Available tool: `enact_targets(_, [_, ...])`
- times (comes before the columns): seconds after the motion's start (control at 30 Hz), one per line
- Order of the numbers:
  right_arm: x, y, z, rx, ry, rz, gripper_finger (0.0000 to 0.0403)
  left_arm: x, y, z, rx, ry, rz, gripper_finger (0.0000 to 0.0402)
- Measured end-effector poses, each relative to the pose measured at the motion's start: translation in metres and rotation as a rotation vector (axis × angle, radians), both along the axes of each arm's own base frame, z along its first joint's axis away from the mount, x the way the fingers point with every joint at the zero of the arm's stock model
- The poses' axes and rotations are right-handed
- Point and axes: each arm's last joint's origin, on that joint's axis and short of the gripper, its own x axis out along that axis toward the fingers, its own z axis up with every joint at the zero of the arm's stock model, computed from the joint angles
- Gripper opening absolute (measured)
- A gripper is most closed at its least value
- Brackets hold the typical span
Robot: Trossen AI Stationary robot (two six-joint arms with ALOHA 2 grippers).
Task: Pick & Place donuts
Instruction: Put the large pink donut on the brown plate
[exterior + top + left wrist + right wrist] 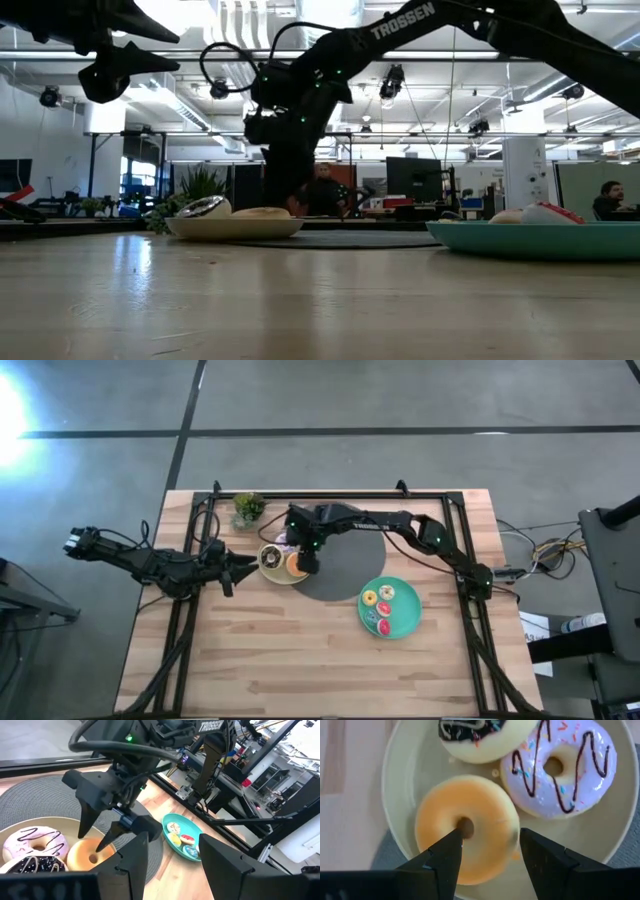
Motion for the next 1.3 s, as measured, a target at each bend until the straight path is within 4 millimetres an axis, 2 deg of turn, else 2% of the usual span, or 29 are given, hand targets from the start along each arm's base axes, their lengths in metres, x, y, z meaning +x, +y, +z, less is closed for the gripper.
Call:
enact_targets(0.2, [-0.001,-0.003,-0.002,0.021,0.005,-0.058,0.0192,0.000,0.000,-0.001,-0.001,0.009,0.000,0.0149])
enact_targets(0.73, [-0.003,0.001,-0.022,0.109,0.009,-0.114,0.0185,0.000,0.000,-0.001,-0.003,0.010,-0.001,0.0149])
enact_targets(0.87, [-0.003,0.002,-0.023,0.117,0.010,-0.126,0.0149,0.000,0.000,-0.001,-0.003,0.010,-0.001,0.0149])
enact_targets(1.13, [0.003,-0.002,-0.003,0.008,-0.030,-0.111,0.0025,0.000,0.000,-0.001,-0.009,0.008,0.000,0.0149])
enact_targets(1.3, [0.001,-0.001,0.026,-0.020,-0.024,-0.084,0.0015,0.000,0.000,-0.001,-0.010,0.007,0.000,0.0149])
